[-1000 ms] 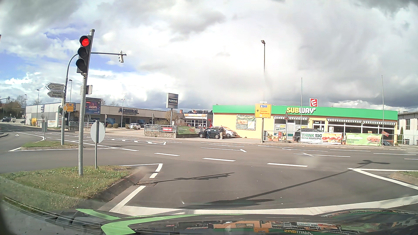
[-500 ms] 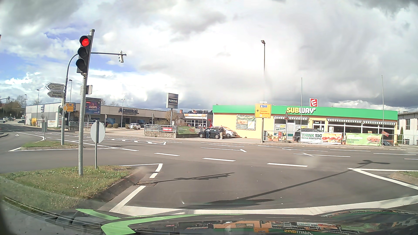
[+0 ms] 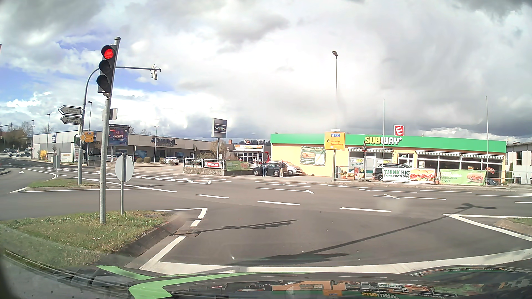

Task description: Follow the waypoints while adhering to traffic rules and regulations

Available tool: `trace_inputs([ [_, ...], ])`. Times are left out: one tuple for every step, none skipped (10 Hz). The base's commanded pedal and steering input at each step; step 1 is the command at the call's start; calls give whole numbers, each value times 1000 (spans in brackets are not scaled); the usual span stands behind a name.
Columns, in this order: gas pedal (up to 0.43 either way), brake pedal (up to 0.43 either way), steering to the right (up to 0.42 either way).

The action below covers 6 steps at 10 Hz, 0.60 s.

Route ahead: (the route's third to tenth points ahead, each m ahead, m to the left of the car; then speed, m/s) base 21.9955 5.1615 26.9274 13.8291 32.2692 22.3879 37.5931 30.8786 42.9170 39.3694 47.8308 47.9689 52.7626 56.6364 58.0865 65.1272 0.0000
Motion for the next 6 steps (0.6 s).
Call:
trace_inputs([
  [0, 311, 12],
  [0, 311, 12],
  [0, 311, 12],
  [0, 311, 12],
  [0, 311, 12],
  [0, 311, 12],
])
